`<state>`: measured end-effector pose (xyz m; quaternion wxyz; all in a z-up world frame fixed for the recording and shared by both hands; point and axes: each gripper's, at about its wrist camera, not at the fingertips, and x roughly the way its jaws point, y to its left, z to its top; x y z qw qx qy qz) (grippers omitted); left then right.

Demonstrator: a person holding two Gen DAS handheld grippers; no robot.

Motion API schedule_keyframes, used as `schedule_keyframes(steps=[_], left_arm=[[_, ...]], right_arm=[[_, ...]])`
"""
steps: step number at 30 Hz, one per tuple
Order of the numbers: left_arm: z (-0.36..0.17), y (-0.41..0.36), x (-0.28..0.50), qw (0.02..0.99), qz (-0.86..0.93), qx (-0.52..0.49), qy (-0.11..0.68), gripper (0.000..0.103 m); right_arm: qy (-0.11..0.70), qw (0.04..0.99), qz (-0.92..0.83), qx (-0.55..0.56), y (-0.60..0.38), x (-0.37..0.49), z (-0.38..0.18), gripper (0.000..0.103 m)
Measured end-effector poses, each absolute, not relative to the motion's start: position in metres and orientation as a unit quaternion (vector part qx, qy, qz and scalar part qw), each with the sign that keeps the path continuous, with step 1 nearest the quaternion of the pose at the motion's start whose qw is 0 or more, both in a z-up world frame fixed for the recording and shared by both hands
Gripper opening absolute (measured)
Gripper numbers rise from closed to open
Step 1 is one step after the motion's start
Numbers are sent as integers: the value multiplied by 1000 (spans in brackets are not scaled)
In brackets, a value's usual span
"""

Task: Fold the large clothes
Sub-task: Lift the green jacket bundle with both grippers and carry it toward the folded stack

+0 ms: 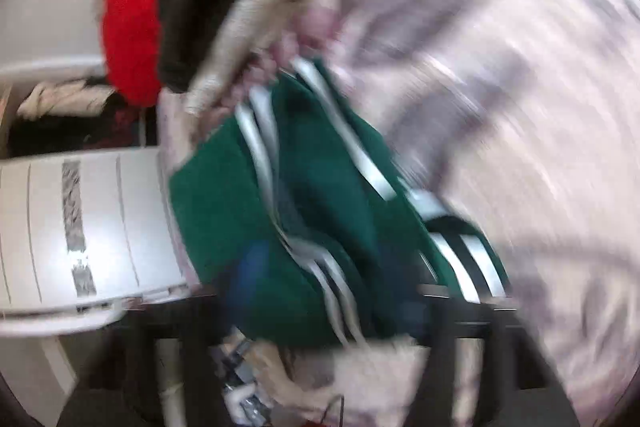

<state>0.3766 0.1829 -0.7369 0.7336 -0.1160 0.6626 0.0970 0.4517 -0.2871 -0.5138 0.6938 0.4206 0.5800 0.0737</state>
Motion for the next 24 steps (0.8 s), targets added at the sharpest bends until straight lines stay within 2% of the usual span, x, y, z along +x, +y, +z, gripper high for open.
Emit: schedule_keyframes(steps=[1,4,5,6,9,10,11,13,16,18,21,22,23,24], left_arm=[[-740,184,376,739,96,-119,657,103],[-739,188,367,764,98,-125,625,103],[-739,189,365,766,99,-127,623,103],[-738,191,362,765,98,-124,625,103],[-739,192,370,748,86,-121,647,103],[-738,194,373,737,81,-122,659,103],[-736,195,376,730,78,-118,668,103],[-725,195,381,722,76,-104,679,101],[-690,202,386,744,86,-100,655,101],[-664,212,391,760,96,-118,632,101],[-625,223,406,784,103,-153,593,101],[-612,223,414,793,95,-167,578,101],[-604,213,422,799,88,-174,569,101],[-593,202,439,808,70,-179,556,101]], right_arm=[[580,694,86,418,-294,467,-515,25],[587,684,110,418,-284,524,-523,26],[607,671,105,412,-280,545,-535,42],[612,670,104,408,-278,556,-541,48],[610,662,146,411,-253,572,-555,48],[611,661,155,407,-247,574,-557,38],[602,671,157,403,-242,573,-554,3],[592,685,135,403,-245,563,-548,3],[561,725,88,390,-269,533,-522,2],[596,701,46,388,-282,524,-544,2],[655,617,48,434,-286,526,-588,7],[655,614,54,437,-287,529,-586,16],[655,622,56,424,-290,535,-579,31],[651,637,52,409,-294,540,-569,37]])
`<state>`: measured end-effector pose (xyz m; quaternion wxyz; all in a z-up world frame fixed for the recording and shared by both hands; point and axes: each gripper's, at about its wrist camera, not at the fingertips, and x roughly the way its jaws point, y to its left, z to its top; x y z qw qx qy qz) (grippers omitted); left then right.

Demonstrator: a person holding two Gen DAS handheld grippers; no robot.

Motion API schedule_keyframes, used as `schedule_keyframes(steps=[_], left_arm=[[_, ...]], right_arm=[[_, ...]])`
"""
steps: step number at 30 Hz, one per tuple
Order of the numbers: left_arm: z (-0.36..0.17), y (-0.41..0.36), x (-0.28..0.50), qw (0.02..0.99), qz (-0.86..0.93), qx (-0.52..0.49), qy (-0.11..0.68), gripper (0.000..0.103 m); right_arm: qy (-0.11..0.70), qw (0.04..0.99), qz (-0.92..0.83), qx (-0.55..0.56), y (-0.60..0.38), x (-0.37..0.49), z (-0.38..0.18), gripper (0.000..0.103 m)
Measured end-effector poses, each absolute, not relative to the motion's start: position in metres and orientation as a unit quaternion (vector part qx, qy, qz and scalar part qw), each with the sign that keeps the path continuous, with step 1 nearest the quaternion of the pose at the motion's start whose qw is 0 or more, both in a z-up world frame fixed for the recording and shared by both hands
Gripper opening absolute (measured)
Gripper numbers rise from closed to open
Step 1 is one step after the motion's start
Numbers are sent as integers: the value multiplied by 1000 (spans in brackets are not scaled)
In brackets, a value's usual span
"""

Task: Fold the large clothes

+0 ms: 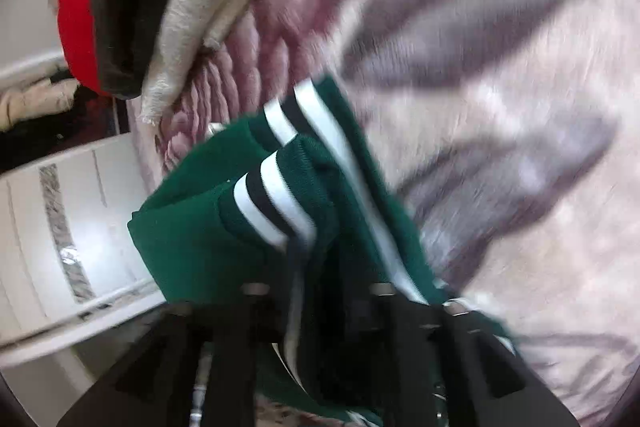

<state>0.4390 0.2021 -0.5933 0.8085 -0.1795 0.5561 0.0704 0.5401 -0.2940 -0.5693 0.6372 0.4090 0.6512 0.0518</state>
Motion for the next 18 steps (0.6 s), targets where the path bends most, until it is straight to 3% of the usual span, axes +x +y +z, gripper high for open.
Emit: schedule_keyframes(steps=[3,4,7,9,10,11,12,18], left_arm=[[-577,175,475,824,27,-162,542,101],[-577,163,490,828,8,-151,540,101],[-589,132,531,827,-34,-127,546,101],[-601,113,554,822,-58,-121,553,101],[-609,104,570,815,-66,-114,564,101],[-615,101,583,810,-78,-116,569,101],[-618,94,594,804,-95,-123,575,101],[-613,59,620,796,-121,-76,588,101]], right_arm=[[601,678,68,417,-312,547,-539,54],[590,679,81,429,-315,551,-536,64],[603,673,112,413,-306,567,-548,67],[655,638,120,388,-288,578,-580,67],[661,629,123,391,-284,579,-586,62],[651,628,128,406,-280,578,-589,27],[641,628,132,420,-278,578,-589,3],[561,702,92,429,-291,580,-532,3]])
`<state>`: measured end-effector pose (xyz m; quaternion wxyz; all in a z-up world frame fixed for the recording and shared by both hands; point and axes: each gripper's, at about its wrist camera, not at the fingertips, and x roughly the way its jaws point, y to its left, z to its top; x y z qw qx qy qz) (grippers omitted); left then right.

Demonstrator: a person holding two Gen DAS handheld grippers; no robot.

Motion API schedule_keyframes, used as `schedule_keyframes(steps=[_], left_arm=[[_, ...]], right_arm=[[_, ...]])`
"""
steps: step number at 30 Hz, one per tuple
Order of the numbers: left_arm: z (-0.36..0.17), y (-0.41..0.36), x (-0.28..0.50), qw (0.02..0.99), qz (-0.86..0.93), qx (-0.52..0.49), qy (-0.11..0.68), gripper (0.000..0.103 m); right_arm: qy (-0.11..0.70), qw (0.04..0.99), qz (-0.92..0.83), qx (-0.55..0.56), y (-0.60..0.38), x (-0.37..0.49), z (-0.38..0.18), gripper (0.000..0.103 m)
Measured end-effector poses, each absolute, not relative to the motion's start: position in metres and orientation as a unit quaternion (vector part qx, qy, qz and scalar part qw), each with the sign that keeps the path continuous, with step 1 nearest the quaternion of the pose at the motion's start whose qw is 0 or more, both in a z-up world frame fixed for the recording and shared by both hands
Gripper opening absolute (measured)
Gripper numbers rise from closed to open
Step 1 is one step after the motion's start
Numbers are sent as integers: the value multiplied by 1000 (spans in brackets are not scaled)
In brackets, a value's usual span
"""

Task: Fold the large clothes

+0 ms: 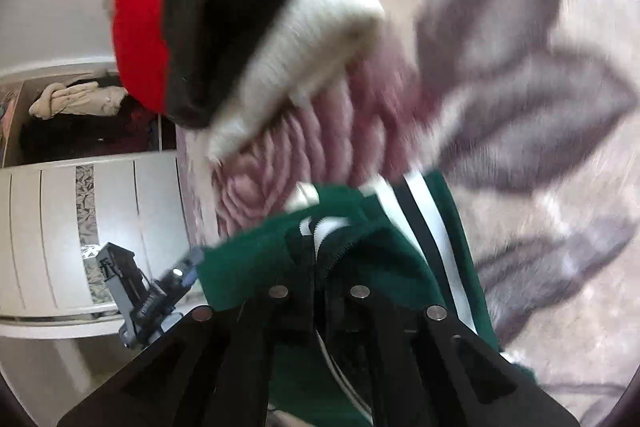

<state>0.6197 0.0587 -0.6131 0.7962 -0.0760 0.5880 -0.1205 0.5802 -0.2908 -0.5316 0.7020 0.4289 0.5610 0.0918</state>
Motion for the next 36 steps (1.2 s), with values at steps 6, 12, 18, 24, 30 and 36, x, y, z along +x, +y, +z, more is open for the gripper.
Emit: schedule_keyframes(steps=[6,12,18,24,30,36], left_arm=[[-632,53,626,781,-120,-94,605,101],[-639,60,619,774,-120,-125,609,101],[-635,63,607,778,-111,-135,603,101],[-623,60,597,789,-104,-115,595,101],[-617,58,573,794,-102,-78,595,101],[-629,56,552,784,-98,-85,608,101]], right_arm=[[603,692,26,395,-299,604,-573,3],[633,642,70,427,-314,592,-576,40],[662,610,109,422,-313,519,-565,61],[685,596,95,407,-302,470,-579,61],[680,594,108,417,-286,441,-579,61],[695,624,67,350,-249,453,-606,32]])
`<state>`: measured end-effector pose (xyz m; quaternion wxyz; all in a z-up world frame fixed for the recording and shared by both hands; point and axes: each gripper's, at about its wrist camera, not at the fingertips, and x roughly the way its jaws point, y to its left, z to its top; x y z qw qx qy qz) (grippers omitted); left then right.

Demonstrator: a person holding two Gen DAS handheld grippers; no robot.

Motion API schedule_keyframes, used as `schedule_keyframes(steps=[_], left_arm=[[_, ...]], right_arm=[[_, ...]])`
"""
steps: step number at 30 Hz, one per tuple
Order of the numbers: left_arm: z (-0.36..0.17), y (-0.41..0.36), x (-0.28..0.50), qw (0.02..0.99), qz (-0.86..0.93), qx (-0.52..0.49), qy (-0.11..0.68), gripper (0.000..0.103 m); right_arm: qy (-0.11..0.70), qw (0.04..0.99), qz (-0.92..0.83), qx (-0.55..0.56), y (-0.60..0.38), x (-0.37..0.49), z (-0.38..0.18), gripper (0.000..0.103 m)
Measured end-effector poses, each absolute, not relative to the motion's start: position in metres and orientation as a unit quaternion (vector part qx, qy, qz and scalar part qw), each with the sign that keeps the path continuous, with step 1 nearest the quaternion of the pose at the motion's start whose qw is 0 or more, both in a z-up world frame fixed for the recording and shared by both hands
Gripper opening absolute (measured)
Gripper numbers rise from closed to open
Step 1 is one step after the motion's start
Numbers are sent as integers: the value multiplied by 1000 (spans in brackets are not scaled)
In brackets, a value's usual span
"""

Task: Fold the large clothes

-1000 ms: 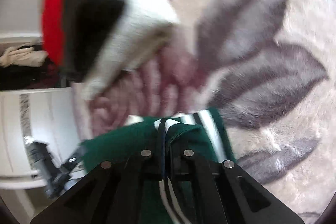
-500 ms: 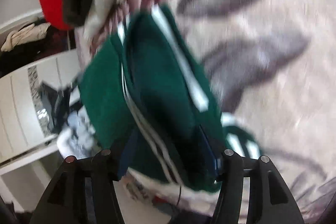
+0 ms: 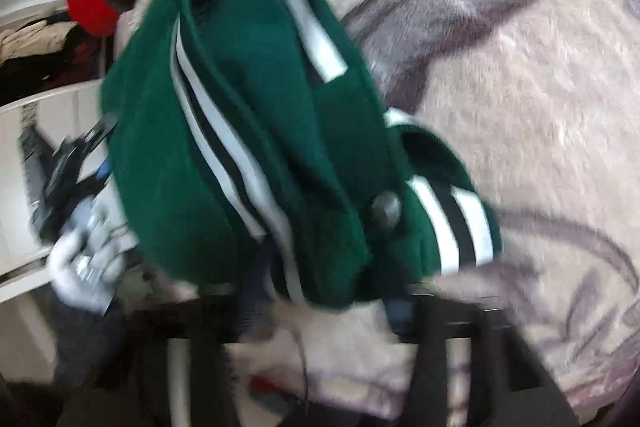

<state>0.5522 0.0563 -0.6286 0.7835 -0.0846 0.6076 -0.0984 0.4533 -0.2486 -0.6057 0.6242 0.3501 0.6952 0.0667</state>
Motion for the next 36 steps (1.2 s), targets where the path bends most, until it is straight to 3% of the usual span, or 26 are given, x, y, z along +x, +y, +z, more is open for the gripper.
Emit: schedule_keyframes(steps=[1,8,10,15,18,19,21,23,26,29,31,32,33,36], left_arm=[[-628,57,550,783,-97,-90,607,101],[-619,67,538,777,-117,-131,605,102],[-622,68,535,775,-118,-134,606,102],[-634,59,535,758,-135,-160,618,103],[-630,54,537,767,-136,-134,613,103],[-628,53,538,769,-136,-126,612,103],[-625,56,538,771,-139,-123,609,103],[-624,60,539,772,-141,-127,607,103],[-624,66,538,772,-137,-136,605,103],[-628,71,537,767,-132,-152,610,103],[-629,76,536,764,-131,-166,609,103],[-628,78,535,765,-131,-167,608,103],[-627,80,534,766,-133,-168,606,103],[-626,90,533,770,-132,-169,601,103]], right_arm=[[691,624,62,360,-247,456,-607,12],[596,711,8,373,-275,446,-508,10],[594,728,-10,343,-287,452,-505,9],[656,662,-71,356,-311,469,-612,10],[676,641,-46,361,-311,486,-629,16],[678,636,-24,368,-316,493,-626,22],[676,634,9,375,-331,503,-611,43],[655,663,10,362,-345,512,-587,76],[644,680,37,348,-345,528,-585,89],[664,668,73,328,-317,552,-618,97],[684,648,98,320,-303,559,-651,96],[692,617,116,356,-295,558,-669,78],[684,603,125,392,-291,555,-672,69],[674,593,129,421,-286,543,-657,52]])
